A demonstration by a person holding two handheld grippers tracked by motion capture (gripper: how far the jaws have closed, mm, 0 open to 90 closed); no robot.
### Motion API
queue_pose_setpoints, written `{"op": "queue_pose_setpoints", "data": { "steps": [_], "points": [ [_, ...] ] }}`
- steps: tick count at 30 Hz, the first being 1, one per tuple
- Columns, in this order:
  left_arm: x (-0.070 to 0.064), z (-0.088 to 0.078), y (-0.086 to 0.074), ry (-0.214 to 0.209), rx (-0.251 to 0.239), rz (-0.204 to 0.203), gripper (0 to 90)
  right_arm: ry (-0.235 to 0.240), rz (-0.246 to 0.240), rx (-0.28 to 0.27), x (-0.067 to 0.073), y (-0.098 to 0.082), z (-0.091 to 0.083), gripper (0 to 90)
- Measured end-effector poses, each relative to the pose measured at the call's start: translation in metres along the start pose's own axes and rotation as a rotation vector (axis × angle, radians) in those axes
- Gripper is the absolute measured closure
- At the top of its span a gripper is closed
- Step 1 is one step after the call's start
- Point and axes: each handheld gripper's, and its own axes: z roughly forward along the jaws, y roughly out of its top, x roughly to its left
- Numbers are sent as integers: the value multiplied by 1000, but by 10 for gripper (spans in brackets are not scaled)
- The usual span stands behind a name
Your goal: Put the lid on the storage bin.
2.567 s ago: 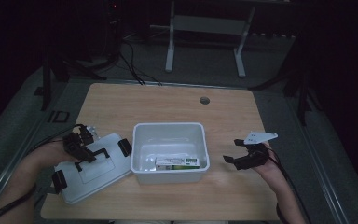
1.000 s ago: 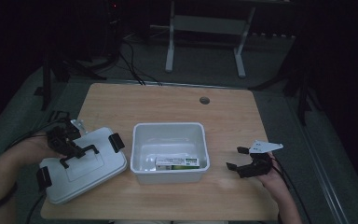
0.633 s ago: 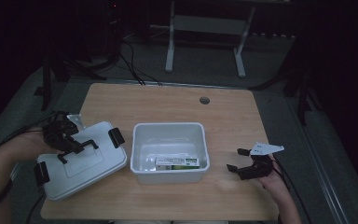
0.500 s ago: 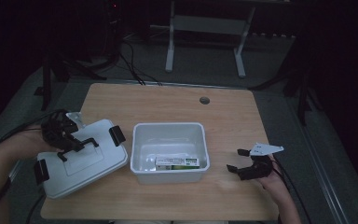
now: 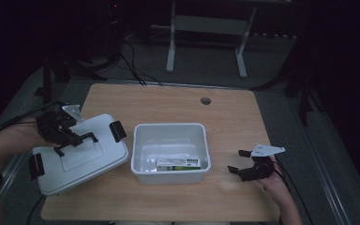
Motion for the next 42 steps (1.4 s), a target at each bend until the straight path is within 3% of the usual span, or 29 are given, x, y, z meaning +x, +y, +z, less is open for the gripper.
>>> {"op": "queue_pose_setpoints", "data": {
  "steps": [8,15,25,32,42],
  "points": [
    [-8,-9,13,-6,-38,49,833,8,7,0,0,1,1,137],
    [-14,-15,28,2,-42,81,832,5,18,-10,-1,1,0,138],
    [-21,-12,49,-7,-54,125,832,-5,22,3,0,-2,5,137],
    [-28,-11,66,-16,-87,169,833,-5,21,2,0,-4,5,138],
    [-35,-1,92,-40,-72,217,833,-5,13,-6,1,-5,4,138]
  ]
}}
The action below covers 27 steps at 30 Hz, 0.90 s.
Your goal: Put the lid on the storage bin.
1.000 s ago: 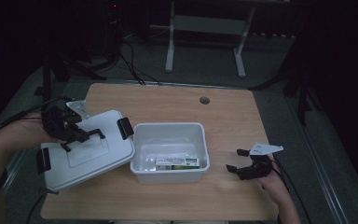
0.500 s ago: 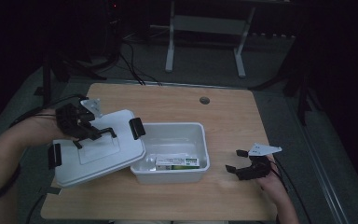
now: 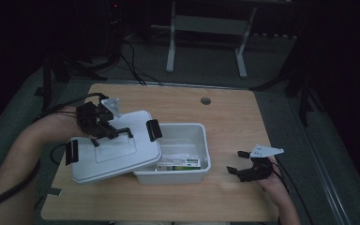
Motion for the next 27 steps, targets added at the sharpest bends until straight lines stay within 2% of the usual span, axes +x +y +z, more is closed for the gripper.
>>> {"op": "queue_pose_setpoints", "data": {
  "steps": [6,9,16,19,22,27],
  "points": [
    [-2,7,17,-4,-23,31,833,1,3,-3,0,-3,0,138],
    [-3,9,26,-20,-34,45,833,1,9,-5,-1,-4,-1,138],
    [-5,16,50,-32,-25,91,833,-7,9,-19,0,-6,-4,139],
    [-7,18,60,-23,-33,108,833,-8,11,-21,-1,-7,-5,139],
    [-8,20,69,-32,-50,124,833,-9,18,-23,-1,-9,-6,139],
    [-11,25,84,-44,-43,152,832,-7,21,-27,-2,-10,-7,139]
  ]
}}
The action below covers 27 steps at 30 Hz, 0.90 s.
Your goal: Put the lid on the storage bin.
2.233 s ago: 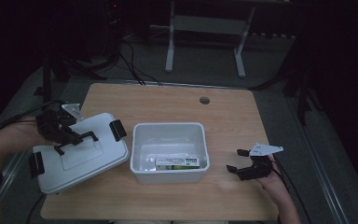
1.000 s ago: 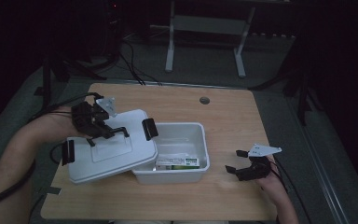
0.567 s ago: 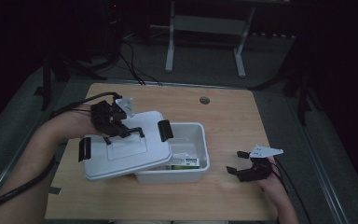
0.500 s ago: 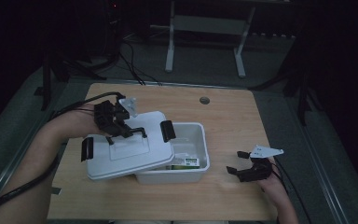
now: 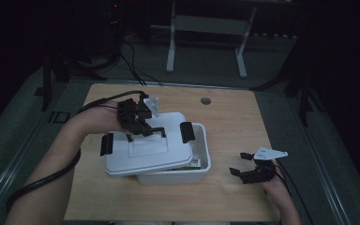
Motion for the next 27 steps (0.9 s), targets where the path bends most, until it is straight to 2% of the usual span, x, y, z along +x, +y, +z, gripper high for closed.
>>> {"op": "queue_pose_setpoints", "data": {
  "steps": [13,18,21,27],
  "points": [
    [0,20,36,-19,20,73,833,9,-3,2,1,-2,1,140],
    [2,31,45,-33,42,84,832,6,3,-6,1,-3,-1,139],
    [4,38,48,-45,50,73,833,9,4,-8,1,-4,-1,140],
    [6,50,57,-47,64,89,832,17,0,-2,2,-5,1,140]
  ]
}}
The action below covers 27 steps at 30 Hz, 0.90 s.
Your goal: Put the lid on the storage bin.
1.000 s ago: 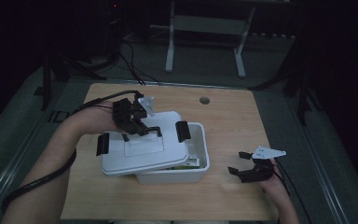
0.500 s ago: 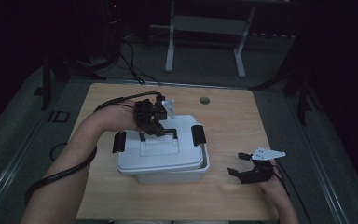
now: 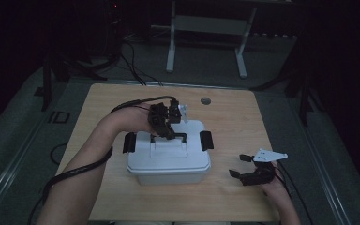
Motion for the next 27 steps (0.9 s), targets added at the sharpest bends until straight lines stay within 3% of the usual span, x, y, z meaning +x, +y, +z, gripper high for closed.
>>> {"op": "queue_pose_setpoints", "data": {
  "steps": [6,27],
  "points": [
    [3,5,5,12,3,7,832,-4,0,-2,-1,0,-2,140],
    [5,14,-1,-14,-17,-28,830,-3,5,4,-1,-2,-1,140]
  ]
}}
